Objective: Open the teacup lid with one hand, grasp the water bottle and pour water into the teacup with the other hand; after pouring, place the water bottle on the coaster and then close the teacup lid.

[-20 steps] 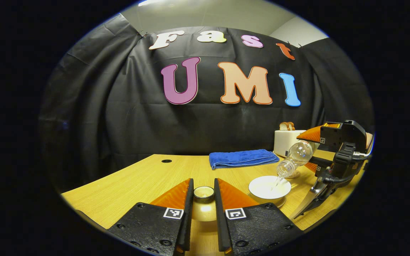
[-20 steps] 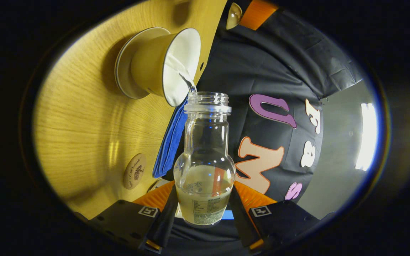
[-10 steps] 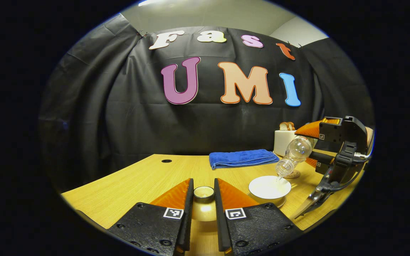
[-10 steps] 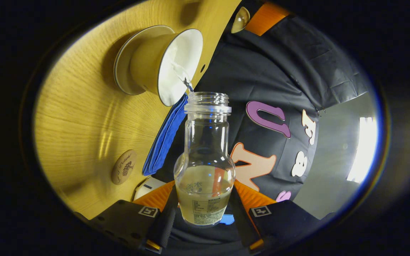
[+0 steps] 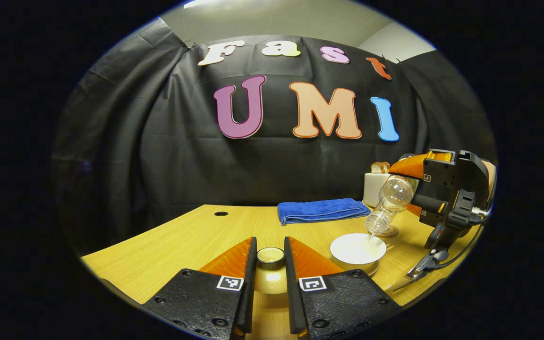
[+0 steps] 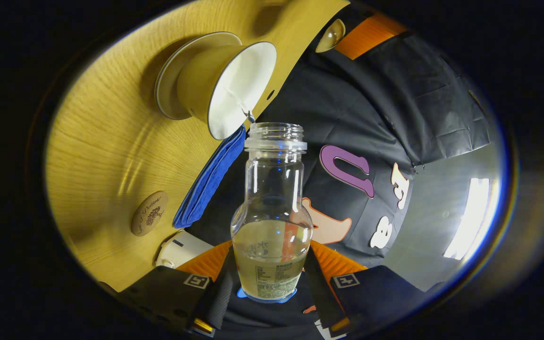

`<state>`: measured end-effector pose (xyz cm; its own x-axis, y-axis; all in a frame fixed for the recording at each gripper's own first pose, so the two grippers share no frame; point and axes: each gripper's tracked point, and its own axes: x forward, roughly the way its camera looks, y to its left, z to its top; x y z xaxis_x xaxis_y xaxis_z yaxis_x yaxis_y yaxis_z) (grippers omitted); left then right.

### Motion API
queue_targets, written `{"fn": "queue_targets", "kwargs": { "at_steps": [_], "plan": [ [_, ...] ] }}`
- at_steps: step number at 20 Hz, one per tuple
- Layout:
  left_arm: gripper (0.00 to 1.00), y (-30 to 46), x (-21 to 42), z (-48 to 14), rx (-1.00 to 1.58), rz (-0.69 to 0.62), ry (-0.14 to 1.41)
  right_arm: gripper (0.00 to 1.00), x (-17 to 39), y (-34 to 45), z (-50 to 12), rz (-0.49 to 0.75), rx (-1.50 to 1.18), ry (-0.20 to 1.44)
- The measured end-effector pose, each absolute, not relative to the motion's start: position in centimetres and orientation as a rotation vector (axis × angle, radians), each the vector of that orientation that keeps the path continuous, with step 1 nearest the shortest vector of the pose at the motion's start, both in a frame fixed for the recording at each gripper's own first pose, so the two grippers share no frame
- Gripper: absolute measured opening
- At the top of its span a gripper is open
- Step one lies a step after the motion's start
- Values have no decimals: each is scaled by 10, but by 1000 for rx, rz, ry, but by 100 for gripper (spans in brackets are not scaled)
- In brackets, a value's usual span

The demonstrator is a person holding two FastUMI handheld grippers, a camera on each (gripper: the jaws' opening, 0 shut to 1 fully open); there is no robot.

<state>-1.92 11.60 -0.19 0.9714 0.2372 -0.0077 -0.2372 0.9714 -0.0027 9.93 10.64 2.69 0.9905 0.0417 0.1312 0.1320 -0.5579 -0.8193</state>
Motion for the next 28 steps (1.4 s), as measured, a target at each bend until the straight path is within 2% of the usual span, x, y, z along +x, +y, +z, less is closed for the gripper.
{"fn": "queue_targets", "kwargs": {
  "at_steps": [21,23,28],
  "plan": [
    [28,116,-19,0,-3,239,8,78,96,124,36,-108,-2296,-254],
    [28,116,-20,0,-2,239,8,77,96,116,34,-108,-2233,-212],
    [28,116,-20,-1,-2,240,8,80,96,91,17,-86,-1885,-55]
  ]
}}
